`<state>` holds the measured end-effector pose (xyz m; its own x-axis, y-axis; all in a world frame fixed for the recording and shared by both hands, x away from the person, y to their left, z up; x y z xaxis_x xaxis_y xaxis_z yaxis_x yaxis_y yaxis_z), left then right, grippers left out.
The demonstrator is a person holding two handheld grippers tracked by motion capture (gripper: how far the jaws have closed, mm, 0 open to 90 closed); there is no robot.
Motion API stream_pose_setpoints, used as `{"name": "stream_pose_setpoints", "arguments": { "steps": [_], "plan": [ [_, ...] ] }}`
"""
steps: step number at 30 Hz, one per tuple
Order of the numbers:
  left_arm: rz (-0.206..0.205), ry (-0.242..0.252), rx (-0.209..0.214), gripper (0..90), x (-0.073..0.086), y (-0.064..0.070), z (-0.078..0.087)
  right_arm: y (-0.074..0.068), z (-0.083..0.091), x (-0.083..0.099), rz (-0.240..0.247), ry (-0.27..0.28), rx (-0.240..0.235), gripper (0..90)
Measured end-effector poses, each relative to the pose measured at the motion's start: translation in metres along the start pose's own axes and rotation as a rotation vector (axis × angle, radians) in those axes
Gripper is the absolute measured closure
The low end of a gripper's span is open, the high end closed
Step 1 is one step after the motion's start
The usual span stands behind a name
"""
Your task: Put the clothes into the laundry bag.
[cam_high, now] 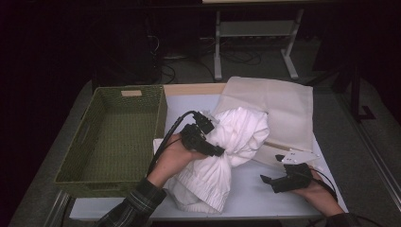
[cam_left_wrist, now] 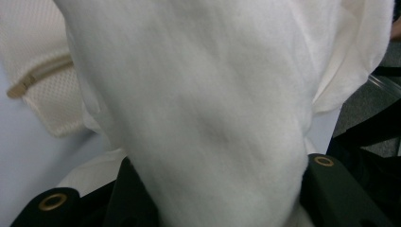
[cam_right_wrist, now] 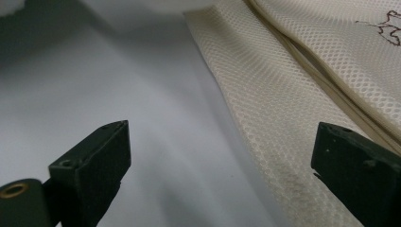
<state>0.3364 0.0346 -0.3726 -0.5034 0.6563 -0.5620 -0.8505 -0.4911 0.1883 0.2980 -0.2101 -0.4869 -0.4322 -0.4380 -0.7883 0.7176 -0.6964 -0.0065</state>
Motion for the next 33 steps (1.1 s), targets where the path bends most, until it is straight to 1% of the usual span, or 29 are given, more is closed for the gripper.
{"name": "stream_pose_setpoints", "arguments": {
  "steps": [1,2,3,4,5,6,7,9,12,14,15,18,19,22,23,24,27,28,29,32,33],
  "plan": [
    [0.004,-0.006,0.001,55.6,0.004,-0.001,-0.003,0.0,0.001,0.0,0.001,0.001,0.001,5.2],
    [0.012,-0.024,0.002,55.5,0.013,-0.003,-0.008,0.001,0.001,0.0,-0.002,0.003,0.0,5.3],
    [0.012,-0.024,0.002,55.3,0.013,-0.003,-0.008,0.001,0.001,0.0,-0.001,0.005,0.001,5.6],
    [0.015,-0.043,-0.01,55.1,0.022,-0.005,-0.014,0.002,0.002,0.001,0.0,0.004,0.003,6.0],
    [0.015,-0.043,-0.01,54.9,0.022,-0.005,-0.014,0.002,0.002,0.001,-0.003,-0.002,0.001,7.2],
    [0.015,-0.051,-0.017,54.8,0.031,-0.007,-0.022,0.003,0.003,0.001,0.007,-0.007,0.002,8.4],
    [0.022,-0.051,-0.013,54.7,0.034,-0.008,-0.025,0.004,0.004,0.0,0.011,-0.009,0.007,8.9],
    [0.029,-0.047,-0.01,54.4,0.039,-0.01,-0.03,0.003,0.006,-0.002,0.001,-0.003,-0.006,8.9],
    [0.028,-0.046,-0.017,53.8,0.043,-0.012,-0.035,0.004,0.008,-0.002,-0.009,-0.013,-0.011,10.5],
    [0.025,-0.045,-0.017,52.8,0.046,-0.014,-0.039,0.004,0.009,0.0,-0.007,-0.035,-0.012,10.9],
    [0.025,-0.037,-0.024,52.2,0.05,-0.014,-0.044,0.005,0.01,0.002,-0.015,-0.057,-0.017,12.0],
    [0.026,-0.026,-0.02,51.6,0.054,-0.015,-0.048,0.007,0.011,0.003,-0.019,-0.069,-0.016,13.3],
    [0.029,-0.011,-0.018,51.3,0.057,-0.016,-0.051,0.008,0.013,0.003,-0.017,-0.075,-0.023,14.6],
    [0.021,-0.006,-0.01,50.4,0.06,-0.017,-0.052,0.009,0.013,0.002,-0.016,-0.079,-0.02,15.4],
    [0.005,-0.002,-0.01,50.2,0.061,-0.017,-0.053,0.011,0.013,0.0,-0.021,-0.08,-0.016,16.6],
    [0.005,-0.002,-0.01,50.1,0.061,-0.017,-0.053,0.012,0.013,-0.001,-0.019,-0.078,-0.019,17.5],
    [-0.017,-0.004,-0.015,49.7,0.062,-0.016,-0.055,0.014,0.013,-0.006,-0.016,-0.071,-0.018,18.6],
    [-0.017,-0.004,-0.015,49.6,0.062,-0.016,-0.055,0.014,0.013,-0.006,-0.016,-0.071,-0.018,18.6],
    [-0.02,-0.005,-0.017,49.6,0.062,-0.016,-0.055,0.017,0.011,-0.01,-0.02,-0.065,-0.024,19.8],
    [-0.013,-0.002,-0.013,49.5,0.062,-0.016,-0.056,0.02,0.01,-0.015,-0.02,-0.062,-0.017,20.5],
    [-0.013,-0.001,-0.013,49.4,0.062,-0.016,-0.056,0.025,0.007,-0.021,-0.029,-0.051,-0.017,21.2]
  ]
}}
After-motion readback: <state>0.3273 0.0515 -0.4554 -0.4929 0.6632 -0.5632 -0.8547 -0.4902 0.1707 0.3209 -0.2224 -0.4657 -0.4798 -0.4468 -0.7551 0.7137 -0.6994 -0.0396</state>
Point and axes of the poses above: each handheld gripper's, and its own axes: z roughly backward along the jaws, x roughly out of its underside, y roughly to its right, the point moved 6 cm from there along -z, roughly forward along the jaws
